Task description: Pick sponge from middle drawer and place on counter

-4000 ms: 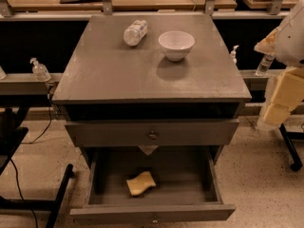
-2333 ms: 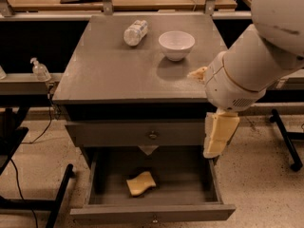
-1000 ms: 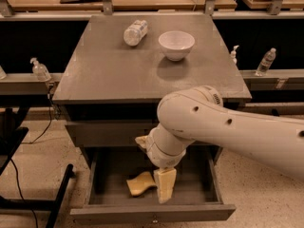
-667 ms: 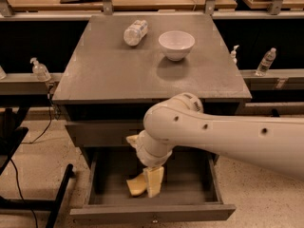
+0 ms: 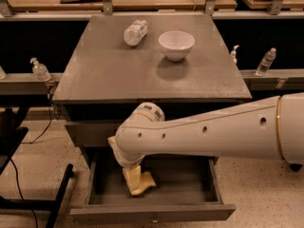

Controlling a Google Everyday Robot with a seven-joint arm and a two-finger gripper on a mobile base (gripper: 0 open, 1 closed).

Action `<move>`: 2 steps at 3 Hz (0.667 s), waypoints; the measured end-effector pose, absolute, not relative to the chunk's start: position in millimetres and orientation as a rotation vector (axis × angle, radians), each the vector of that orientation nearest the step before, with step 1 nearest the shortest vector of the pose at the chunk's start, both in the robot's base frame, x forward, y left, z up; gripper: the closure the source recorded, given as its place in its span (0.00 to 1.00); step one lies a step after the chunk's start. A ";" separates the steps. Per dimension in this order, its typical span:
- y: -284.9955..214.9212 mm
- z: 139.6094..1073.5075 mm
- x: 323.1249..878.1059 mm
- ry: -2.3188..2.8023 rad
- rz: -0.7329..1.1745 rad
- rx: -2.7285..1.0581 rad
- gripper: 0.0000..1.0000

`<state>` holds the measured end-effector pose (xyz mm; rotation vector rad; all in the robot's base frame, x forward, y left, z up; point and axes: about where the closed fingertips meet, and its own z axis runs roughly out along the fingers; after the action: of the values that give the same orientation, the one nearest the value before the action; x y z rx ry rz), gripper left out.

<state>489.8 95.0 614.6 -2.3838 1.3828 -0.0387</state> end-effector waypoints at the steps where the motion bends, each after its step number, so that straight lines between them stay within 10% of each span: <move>1: 95.0 614.6 489.8 1.383 -0.039 -2.384 0.00; 2: 84.7 584.5 489.9 1.408 0.014 -2.456 0.00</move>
Offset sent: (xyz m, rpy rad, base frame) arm 0.0011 -0.0296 -0.0824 -0.1328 0.1920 0.0447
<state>489.9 84.7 584.5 -2.4562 1.4076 0.0139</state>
